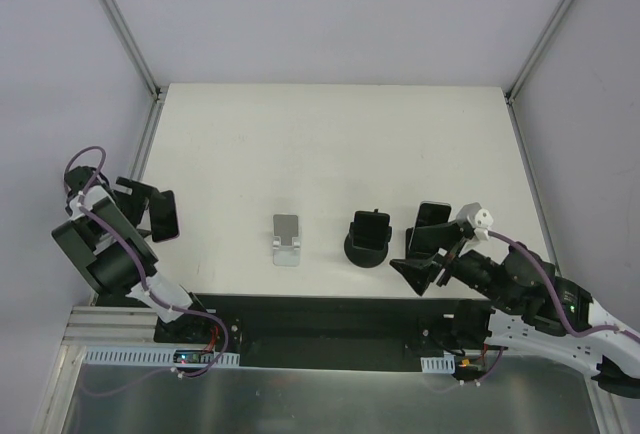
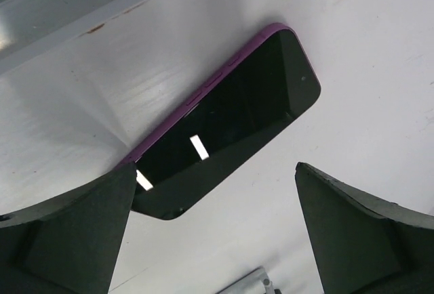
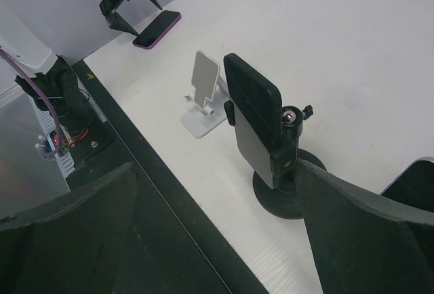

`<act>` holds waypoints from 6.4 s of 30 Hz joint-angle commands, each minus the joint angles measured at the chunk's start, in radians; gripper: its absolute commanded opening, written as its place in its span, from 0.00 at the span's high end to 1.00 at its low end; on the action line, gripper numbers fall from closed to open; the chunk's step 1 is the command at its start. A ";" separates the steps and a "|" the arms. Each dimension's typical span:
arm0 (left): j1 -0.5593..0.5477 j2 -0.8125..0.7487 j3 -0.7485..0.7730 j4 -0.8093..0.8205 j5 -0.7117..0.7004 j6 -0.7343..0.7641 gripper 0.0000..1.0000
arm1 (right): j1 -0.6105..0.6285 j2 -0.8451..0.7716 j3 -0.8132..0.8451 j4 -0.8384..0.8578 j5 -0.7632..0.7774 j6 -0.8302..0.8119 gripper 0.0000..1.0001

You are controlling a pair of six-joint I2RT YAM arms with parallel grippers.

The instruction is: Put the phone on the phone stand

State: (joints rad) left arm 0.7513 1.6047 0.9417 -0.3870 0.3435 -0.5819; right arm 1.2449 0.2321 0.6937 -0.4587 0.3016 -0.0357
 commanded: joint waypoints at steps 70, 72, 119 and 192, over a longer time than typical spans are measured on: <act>-0.414 0.254 0.330 -0.289 -0.439 0.209 0.01 | -0.002 0.038 0.040 0.034 -0.002 -0.012 0.00; -0.426 0.274 0.345 -0.293 -0.449 0.215 0.01 | -0.001 0.049 0.040 0.035 -0.002 -0.012 0.00; -0.544 0.276 0.388 -0.297 -0.353 0.208 0.17 | -0.001 0.049 0.038 0.040 0.007 -0.012 0.00; -0.932 -0.460 0.121 -0.110 -0.639 0.145 1.00 | -0.001 0.194 0.153 -0.023 0.186 0.033 0.00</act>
State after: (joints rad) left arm -0.1173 1.3075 1.0805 -0.5518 -0.2348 -0.4274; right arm 1.2449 0.4210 0.7948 -0.4808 0.4454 -0.0097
